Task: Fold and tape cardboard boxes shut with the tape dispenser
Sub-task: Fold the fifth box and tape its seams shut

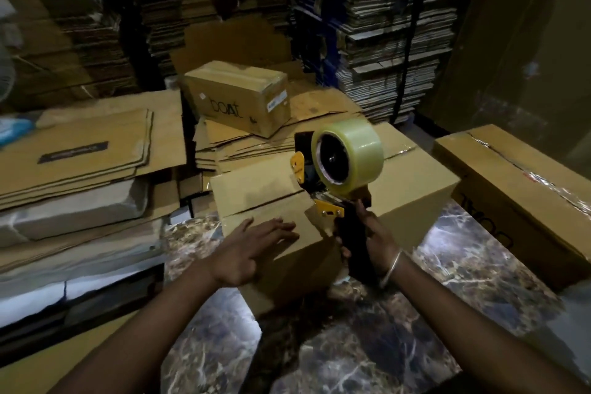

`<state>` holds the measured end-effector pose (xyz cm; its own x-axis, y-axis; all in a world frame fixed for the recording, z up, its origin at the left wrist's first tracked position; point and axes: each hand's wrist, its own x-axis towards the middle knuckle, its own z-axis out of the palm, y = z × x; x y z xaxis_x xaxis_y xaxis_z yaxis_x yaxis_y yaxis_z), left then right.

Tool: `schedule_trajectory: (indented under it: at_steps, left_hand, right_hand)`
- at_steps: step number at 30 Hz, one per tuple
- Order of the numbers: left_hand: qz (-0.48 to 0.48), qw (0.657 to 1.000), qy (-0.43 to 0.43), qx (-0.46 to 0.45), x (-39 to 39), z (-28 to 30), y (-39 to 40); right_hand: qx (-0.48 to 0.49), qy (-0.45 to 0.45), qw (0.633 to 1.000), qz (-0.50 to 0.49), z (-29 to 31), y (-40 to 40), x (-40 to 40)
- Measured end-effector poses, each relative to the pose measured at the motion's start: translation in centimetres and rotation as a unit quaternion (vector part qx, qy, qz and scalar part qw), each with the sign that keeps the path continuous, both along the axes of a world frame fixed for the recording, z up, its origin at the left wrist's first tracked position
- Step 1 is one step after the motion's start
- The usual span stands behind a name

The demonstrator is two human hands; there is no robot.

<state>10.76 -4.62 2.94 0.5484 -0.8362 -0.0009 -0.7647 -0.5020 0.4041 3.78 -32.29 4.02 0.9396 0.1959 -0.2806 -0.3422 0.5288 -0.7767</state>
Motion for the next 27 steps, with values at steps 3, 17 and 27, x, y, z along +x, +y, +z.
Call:
schedule_trajectory:
  at_steps: [3, 17, 27]
  left_hand:
    - [0.013, 1.0, -0.006, -0.01, -1.4, -0.1, 2.4]
    - [0.39, 0.773, 0.236, -0.441, -5.7, -3.4, 4.6]
    - [0.522, 0.644, 0.248, -0.502, -1.1, -1.5, 5.5]
  right_hand:
    - [-0.01, -0.022, 0.999, 0.036, 1.4, 2.6, 1.3]
    - [-0.014, 0.002, 0.998, 0.057, 1.2, 9.2, 4.8]
    - [-0.008, 0.004, 0.999, 0.046, 1.2, 9.3, 5.0]
